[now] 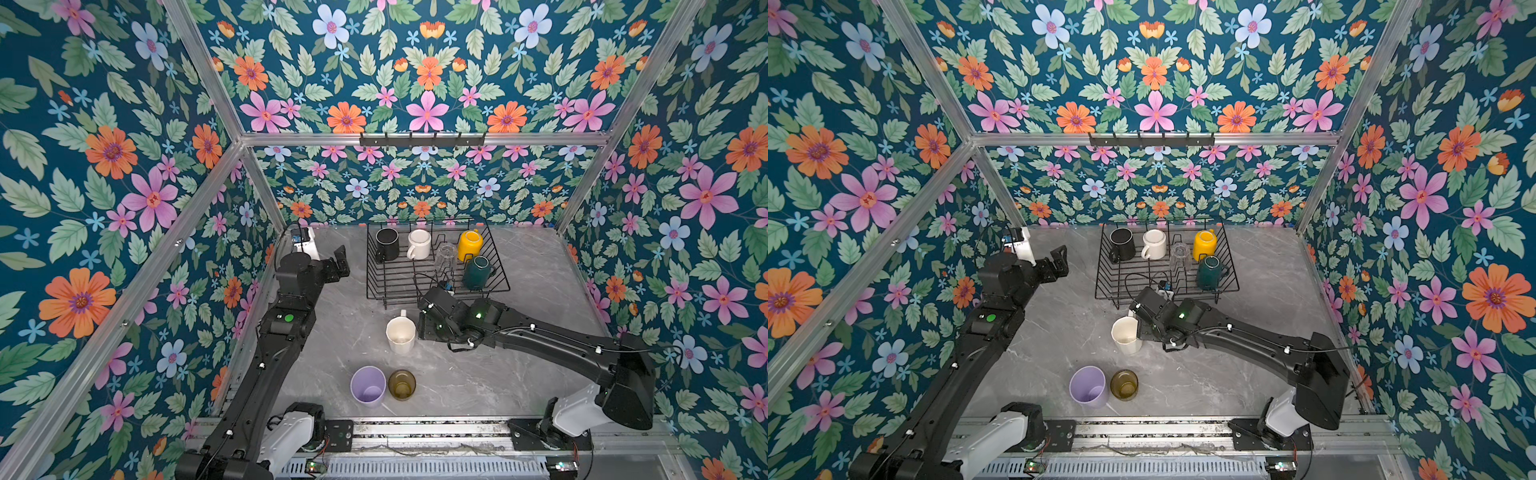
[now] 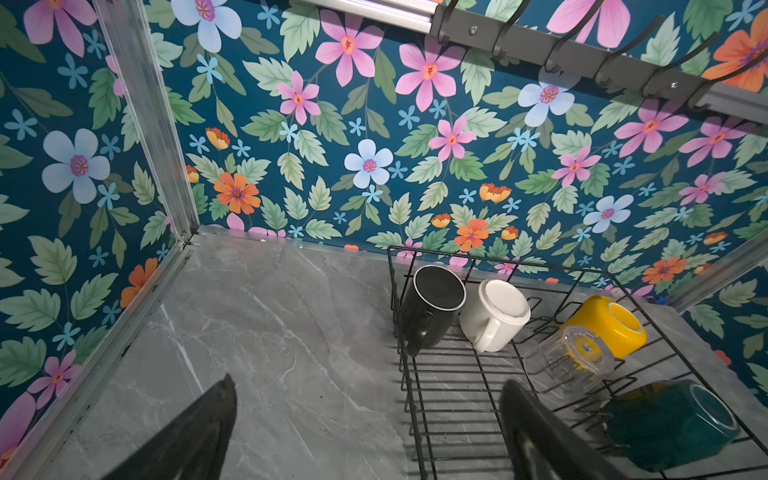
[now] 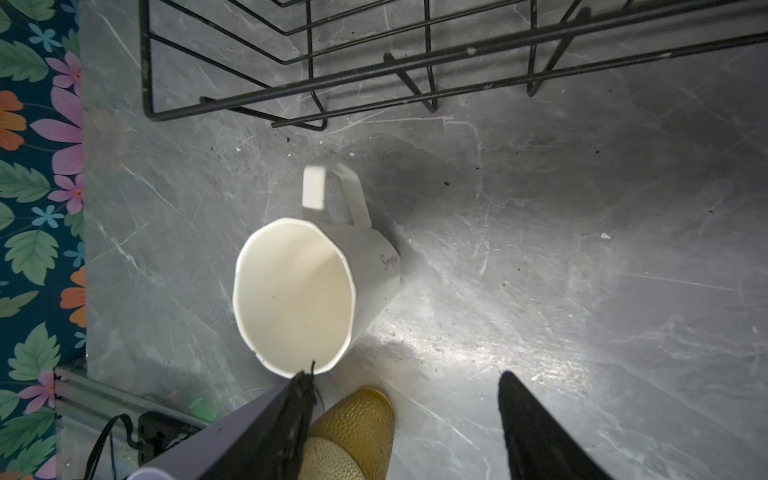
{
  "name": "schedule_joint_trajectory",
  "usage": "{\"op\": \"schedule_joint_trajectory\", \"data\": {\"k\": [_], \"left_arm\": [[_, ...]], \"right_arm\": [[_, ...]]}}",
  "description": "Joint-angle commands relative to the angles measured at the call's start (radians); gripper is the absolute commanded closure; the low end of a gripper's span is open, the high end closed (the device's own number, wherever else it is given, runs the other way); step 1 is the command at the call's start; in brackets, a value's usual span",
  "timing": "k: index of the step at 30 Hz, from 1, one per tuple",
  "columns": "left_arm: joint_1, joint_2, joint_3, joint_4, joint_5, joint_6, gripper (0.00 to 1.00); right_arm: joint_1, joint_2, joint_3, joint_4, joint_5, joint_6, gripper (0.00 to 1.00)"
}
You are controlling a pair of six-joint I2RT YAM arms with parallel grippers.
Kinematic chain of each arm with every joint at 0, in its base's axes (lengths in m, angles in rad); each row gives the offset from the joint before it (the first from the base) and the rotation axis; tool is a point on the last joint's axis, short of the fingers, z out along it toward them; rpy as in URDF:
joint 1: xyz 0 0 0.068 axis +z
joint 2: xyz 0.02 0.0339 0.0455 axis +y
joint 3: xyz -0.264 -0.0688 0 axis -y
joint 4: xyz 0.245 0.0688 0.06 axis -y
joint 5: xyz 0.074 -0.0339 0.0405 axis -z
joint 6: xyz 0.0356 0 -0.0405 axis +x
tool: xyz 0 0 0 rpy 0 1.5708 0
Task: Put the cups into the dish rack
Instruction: 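Lower the right gripper over the rim of the white mug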
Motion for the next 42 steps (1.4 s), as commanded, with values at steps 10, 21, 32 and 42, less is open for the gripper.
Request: {"op": "schedule_joint_trajectory", "data": {"k": [10, 21, 32, 42], "left_arm": [[0.003, -0.027, -0.015, 0.010, -0.012, 0.009, 0.00], [0.003, -0.026, -0.020, 0.010, -0.007, 0.010, 0.00], [0.005, -0.023, -0.020, 0.010, -0.003, 0.013, 0.00], [0.007, -0.021, -0.020, 0.009, -0.004, 0.015, 0.00]], "right_arm": [[0.011, 0.141, 0.050, 0.060, 0.004, 0.056, 0.39], [0.012, 0.234, 0.138, -0.001, 0.031, -0.009, 0.55], [0.012, 0.296, 0.205, -0.056, 0.044, -0.085, 0.74], [0.011, 0.330, 0.271, -0.128, 0.061, -0.161, 0.87]]}}
